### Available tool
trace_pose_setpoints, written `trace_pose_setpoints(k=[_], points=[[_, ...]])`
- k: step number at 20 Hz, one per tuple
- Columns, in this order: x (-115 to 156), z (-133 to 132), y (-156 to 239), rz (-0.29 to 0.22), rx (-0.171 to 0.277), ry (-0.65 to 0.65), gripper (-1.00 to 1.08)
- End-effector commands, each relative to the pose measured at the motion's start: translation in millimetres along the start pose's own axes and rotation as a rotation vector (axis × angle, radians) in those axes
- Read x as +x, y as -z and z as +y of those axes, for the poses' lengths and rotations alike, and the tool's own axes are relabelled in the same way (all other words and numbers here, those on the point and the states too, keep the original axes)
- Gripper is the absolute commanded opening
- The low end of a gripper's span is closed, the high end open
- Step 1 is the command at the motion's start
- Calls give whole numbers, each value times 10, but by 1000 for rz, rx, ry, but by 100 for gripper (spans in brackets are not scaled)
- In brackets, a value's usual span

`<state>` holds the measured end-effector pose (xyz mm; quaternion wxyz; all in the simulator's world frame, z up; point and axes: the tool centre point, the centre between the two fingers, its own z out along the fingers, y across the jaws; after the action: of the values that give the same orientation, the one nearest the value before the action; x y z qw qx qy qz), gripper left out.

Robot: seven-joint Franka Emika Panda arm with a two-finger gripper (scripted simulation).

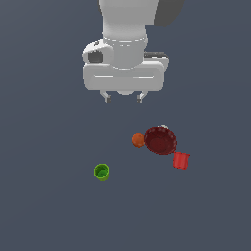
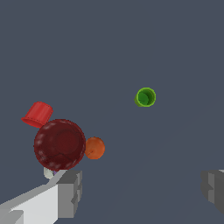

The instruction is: Pick up a designated object from a clutter of objects.

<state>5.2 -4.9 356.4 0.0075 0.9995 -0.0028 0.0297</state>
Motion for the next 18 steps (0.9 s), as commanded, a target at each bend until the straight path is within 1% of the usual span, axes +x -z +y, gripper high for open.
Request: trace_pose_setpoints(k=[1, 10, 18], points=[[0, 0, 0, 0, 0, 0, 100], [4, -52, 38, -4, -18, 57, 100], [25, -83, 10, -5, -20, 77, 100]])
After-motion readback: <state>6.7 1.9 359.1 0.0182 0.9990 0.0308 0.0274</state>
